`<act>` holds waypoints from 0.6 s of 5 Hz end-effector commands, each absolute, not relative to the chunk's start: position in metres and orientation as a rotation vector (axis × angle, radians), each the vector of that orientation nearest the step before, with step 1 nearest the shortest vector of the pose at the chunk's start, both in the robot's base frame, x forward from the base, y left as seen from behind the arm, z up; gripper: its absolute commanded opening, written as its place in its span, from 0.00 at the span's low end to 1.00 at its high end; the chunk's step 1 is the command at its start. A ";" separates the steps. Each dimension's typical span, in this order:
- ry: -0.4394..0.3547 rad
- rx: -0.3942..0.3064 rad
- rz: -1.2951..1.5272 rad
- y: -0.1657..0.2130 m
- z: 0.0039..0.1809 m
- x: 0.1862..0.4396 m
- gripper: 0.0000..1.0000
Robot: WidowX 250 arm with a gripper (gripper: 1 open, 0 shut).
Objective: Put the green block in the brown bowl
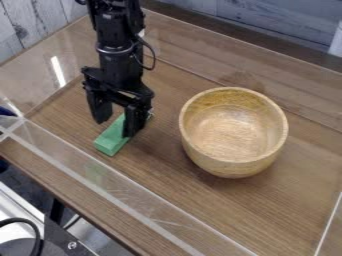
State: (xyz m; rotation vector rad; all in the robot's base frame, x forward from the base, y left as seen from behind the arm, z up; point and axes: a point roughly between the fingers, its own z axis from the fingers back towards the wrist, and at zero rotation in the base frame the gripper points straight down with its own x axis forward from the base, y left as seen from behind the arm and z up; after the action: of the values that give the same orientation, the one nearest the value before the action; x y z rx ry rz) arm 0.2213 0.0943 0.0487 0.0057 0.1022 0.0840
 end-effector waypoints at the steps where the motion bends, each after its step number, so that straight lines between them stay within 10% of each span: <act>1: 0.067 0.016 0.096 0.099 0.055 0.228 1.00; 3: 0.058 0.015 0.105 0.099 0.056 0.230 1.00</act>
State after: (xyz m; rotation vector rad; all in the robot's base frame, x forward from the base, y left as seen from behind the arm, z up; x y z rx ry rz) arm 0.2221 0.0943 0.0478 0.0008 0.0973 0.0990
